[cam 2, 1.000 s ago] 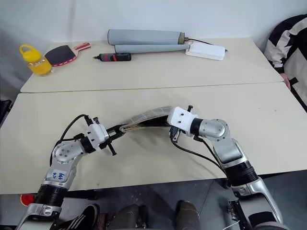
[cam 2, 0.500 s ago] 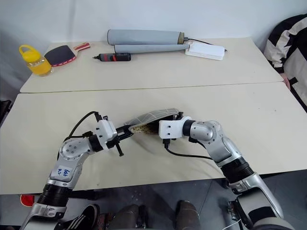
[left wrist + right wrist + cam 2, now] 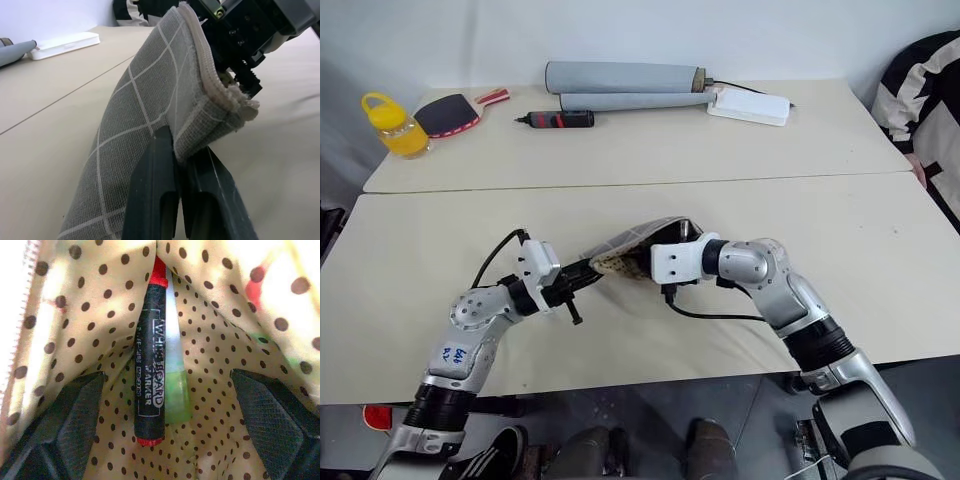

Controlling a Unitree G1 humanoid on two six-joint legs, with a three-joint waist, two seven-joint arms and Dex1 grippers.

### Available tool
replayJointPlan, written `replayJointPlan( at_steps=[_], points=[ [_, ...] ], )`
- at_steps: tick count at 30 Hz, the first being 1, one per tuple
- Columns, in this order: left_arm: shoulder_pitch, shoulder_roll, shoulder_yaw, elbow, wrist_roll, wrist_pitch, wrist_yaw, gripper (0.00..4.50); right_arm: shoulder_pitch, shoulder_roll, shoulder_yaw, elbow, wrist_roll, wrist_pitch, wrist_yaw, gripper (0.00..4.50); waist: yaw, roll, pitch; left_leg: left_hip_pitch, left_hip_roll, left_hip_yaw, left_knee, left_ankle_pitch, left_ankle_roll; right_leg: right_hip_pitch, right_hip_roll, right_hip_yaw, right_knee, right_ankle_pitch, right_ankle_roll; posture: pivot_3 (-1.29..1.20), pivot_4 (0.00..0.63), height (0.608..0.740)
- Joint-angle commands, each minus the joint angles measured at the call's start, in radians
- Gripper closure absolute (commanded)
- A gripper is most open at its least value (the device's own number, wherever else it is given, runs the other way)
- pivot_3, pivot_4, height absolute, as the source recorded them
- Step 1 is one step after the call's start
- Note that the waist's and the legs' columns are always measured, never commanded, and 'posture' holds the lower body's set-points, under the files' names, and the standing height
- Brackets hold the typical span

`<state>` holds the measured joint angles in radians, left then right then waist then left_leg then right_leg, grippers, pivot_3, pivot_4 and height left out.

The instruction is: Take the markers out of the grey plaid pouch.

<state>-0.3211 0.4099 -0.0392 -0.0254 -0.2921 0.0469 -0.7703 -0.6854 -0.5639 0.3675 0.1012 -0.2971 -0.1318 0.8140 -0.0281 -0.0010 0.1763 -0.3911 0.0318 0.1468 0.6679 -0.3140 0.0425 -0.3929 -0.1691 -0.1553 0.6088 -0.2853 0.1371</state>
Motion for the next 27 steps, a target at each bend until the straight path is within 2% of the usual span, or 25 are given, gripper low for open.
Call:
replayJointPlan(
  at_steps=[1,4,8,20,25,27],
  points=[
    [-0.018,-0.008,0.028,-0.055,-0.039,0.009,0.006,4.50,-0.018,-0.022,-0.038,-0.029,0.009,0.006,0.011,1.51,0.000,0.000,0.000,0.000,0.000,0.000,0.000,0.000,0.000,0.000,0.000,0.000,0.000,0.000,0.000,0.00,0.150,0.740],
    [-0.019,-0.014,0.032,-0.061,-0.048,0.030,0.011,4.50,-0.027,-0.032,-0.029,-0.031,-0.014,0.002,0.018,2.50,0.000,0.000,0.000,0.000,0.000,0.000,0.000,0.000,0.000,0.000,0.000,0.000,0.000,0.000,0.000,0.00,0.150,0.740],
    [-0.022,-0.022,0.040,-0.086,-0.103,0.114,0.014,4.50,-0.048,-0.064,-0.026,-0.062,0.011,0.064,0.128,2.50,0.001,0.000,0.000,0.000,0.000,0.000,0.000,0.000,0.000,0.000,0.000,0.000,0.000,0.000,0.000,0.00,0.150,0.740],
    [-0.048,-0.055,0.053,-0.164,-0.400,0.555,-0.005,4.50,-0.190,-0.158,-0.020,-0.162,0.174,0.418,0.529,2.50,0.003,0.000,0.000,0.000,0.000,-0.002,0.001,0.000,0.000,0.001,0.000,0.000,0.000,0.000,0.000,0.00,0.150,0.740],
    [-0.062,-0.084,0.087,-0.156,-0.500,0.679,0.023,4.50,-0.253,-0.157,-0.011,-0.203,0.214,0.540,0.597,2.50,0.001,0.000,0.000,0.000,0.000,-0.001,0.002,0.000,0.000,0.001,0.000,0.000,0.000,0.000,0.000,0.00,0.150,0.740],
    [-0.052,-0.078,0.058,-0.130,-0.439,0.635,0.003,4.50,-0.249,-0.158,0.018,-0.188,0.194,0.535,0.602,2.50,0.001,0.000,0.000,0.000,0.000,-0.001,0.002,0.000,0.000,0.001,0.000,0.000,0.000,0.000,0.000,0.00,0.150,0.740]
  ],
)
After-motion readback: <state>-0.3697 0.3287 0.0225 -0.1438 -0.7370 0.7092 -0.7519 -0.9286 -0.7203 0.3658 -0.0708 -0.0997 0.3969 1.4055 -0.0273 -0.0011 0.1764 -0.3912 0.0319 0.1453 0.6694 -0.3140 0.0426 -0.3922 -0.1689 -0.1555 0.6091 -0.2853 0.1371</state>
